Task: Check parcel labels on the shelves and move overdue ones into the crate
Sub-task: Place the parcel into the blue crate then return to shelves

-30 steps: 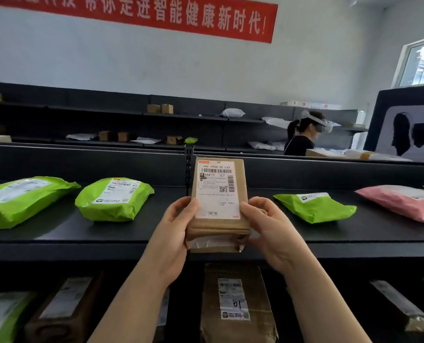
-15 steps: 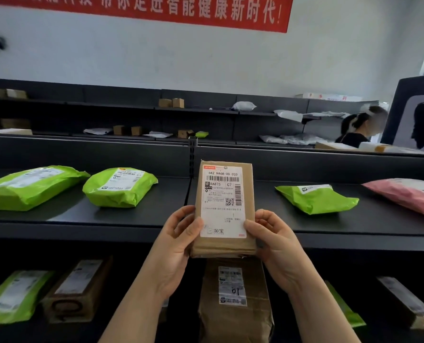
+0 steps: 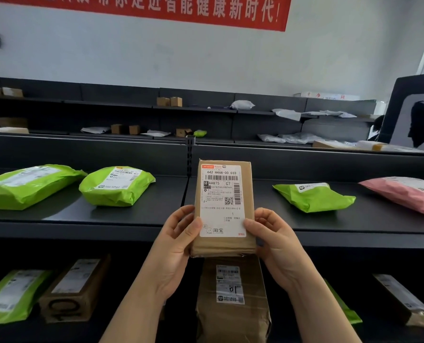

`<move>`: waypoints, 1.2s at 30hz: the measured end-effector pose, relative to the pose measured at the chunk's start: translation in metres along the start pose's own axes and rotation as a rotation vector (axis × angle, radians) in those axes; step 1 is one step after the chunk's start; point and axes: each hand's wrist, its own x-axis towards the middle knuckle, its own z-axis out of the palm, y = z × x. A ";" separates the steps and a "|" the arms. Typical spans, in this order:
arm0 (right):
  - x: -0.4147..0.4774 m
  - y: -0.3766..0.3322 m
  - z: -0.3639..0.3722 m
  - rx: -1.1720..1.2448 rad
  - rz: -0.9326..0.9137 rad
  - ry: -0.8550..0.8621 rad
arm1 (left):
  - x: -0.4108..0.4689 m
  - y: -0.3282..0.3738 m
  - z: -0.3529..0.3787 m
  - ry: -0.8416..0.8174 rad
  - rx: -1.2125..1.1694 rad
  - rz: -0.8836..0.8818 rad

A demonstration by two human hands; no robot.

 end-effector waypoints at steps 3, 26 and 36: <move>-0.002 0.000 0.001 -0.011 -0.007 0.017 | -0.001 -0.001 -0.001 0.001 0.009 -0.004; -0.162 -0.034 -0.025 -0.101 -0.170 0.753 | -0.024 -0.050 0.092 -0.576 0.121 -0.324; -0.300 -0.002 -0.085 -0.022 -0.047 1.267 | -0.101 -0.167 0.154 -0.920 0.307 -0.717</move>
